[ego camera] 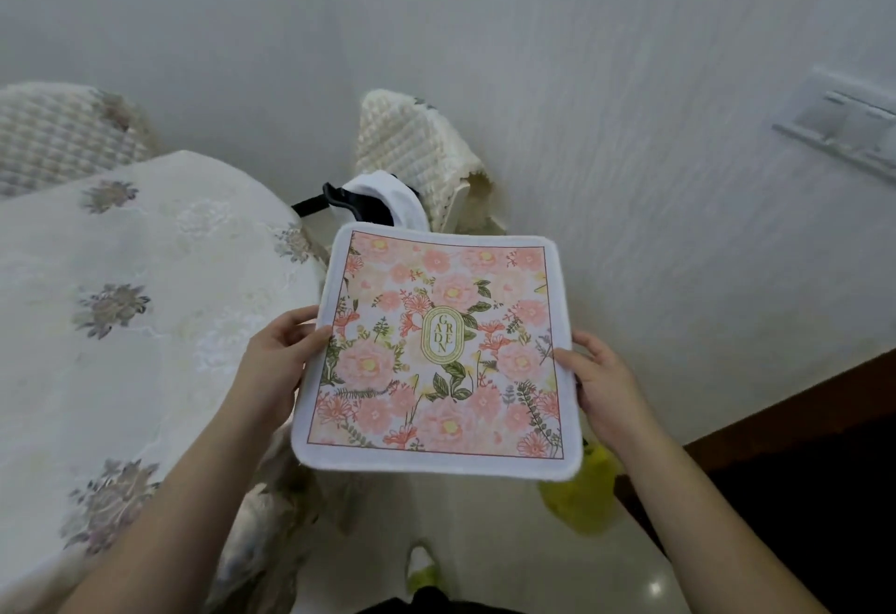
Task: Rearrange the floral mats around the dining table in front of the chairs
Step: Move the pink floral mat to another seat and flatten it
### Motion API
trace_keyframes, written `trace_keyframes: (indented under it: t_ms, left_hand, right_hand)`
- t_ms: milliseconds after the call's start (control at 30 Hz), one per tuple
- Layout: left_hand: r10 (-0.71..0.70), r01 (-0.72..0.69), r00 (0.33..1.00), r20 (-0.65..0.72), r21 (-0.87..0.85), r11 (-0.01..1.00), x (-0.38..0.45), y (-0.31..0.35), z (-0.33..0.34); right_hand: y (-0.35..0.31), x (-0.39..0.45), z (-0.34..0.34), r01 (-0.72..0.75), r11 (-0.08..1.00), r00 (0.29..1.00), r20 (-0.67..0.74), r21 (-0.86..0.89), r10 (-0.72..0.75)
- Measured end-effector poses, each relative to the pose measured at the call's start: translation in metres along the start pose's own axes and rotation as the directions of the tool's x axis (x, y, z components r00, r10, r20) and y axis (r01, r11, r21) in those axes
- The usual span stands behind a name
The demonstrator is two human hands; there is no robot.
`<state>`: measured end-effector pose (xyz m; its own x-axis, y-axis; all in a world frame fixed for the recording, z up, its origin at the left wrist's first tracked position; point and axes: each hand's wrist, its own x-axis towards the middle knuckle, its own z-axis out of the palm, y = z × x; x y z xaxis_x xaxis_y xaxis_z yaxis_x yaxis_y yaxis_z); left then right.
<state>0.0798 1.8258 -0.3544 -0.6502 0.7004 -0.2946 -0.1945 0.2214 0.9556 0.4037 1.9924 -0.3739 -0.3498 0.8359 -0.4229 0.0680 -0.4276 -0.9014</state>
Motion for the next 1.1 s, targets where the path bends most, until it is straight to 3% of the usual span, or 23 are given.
trace_keyframes:
  t_ms: [567, 767, 1100]
  left_hand:
    - [-0.079, 0.044, 0.948, -0.308, -0.118, 0.992, 0.076, 0.012, -0.057]
    - [-0.110, 0.056, 0.876, -0.470, -0.126, 0.990, 0.087, 0.012, -0.059]
    - [-0.127, 0.114, 0.700, -0.703, -0.065, 0.991, 0.078, 0.002, -0.062]
  right_hand:
    - [-0.048, 0.146, 0.114, -0.017, 0.999, 0.966, 0.258, -0.050, 0.029]
    - [-0.058, 0.202, 0.149, -0.043, 0.987, 0.909, 0.404, -0.153, 0.103]
    - [-0.072, 0.264, 0.202, -0.058, 0.948, 0.764, 0.597, -0.313, 0.244]
